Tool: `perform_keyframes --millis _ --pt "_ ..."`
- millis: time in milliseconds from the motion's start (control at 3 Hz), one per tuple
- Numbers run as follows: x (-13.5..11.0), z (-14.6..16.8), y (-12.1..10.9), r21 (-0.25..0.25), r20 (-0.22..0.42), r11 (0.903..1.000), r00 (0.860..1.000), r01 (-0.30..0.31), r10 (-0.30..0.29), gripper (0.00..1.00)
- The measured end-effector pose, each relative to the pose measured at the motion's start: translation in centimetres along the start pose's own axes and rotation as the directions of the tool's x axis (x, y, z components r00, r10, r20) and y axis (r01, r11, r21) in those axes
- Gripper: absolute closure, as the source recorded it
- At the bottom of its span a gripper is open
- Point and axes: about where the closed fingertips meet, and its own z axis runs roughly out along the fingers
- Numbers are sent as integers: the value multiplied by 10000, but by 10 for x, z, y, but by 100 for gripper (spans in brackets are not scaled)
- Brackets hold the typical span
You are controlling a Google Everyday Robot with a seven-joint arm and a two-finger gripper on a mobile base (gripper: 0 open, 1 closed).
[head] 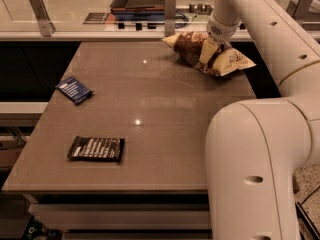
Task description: Move brown chip bag near rxbar blueberry
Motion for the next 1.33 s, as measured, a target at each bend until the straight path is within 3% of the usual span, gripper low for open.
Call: perform_keyframes --millis 333,1333 --pt "-1 -4 -1 -2 1 10000 10000 1 -1 100" --pt "-1 -5 -1 -2 5 10000 10000 4 -4 100"
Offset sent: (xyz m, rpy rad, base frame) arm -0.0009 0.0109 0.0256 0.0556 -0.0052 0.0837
